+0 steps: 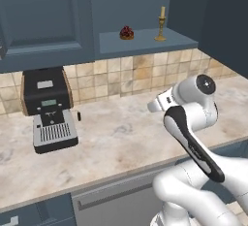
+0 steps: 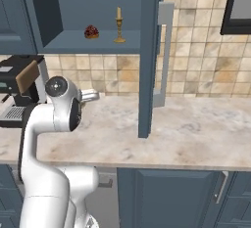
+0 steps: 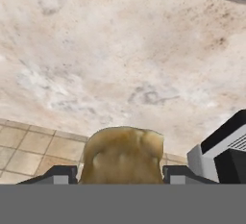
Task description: Pick the candle and candle from the dining table and place them in the open cabinet. Close the cabinet after placing the objects.
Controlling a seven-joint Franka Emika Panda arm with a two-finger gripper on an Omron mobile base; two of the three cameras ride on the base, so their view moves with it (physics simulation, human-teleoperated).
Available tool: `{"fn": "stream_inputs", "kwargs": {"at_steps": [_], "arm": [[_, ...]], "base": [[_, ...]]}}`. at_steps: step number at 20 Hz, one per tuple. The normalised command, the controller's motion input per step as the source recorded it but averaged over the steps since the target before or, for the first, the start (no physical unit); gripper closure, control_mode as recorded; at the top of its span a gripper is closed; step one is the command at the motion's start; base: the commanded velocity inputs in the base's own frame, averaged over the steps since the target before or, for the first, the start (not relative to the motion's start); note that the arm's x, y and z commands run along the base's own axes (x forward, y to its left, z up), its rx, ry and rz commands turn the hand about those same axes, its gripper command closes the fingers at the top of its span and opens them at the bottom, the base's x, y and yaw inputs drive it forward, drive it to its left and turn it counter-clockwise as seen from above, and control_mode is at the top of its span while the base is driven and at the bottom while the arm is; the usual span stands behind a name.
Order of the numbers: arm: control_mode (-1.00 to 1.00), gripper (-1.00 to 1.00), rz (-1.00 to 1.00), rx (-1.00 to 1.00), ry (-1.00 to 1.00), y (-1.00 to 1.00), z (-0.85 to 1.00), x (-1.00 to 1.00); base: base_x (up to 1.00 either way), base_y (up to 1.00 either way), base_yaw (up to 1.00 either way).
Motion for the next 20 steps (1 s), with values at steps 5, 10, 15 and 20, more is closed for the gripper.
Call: {"fn": "stream_inputs", "kwargs": {"at_steps": [5,10,15,20], "arm": [[-1.0,1.0,0.0,-0.03,0.0,0.0,0.41,-0.01],[-1.0,1.0,0.0,-0.04,0.0,0.0,0.41,-0.08],[-1.0,1.0,0.0,-0.04,0.0,0.0,0.39,-0.08],[-1.0,1.0,0.0,-0.05,-0.01,0.01,0.45,-0.12]], "base": [[0.0,0.0,0.0],[0.0,0.0,0.0],[0.0,0.0,0.0],[0.0,0.0,0.0]]}}
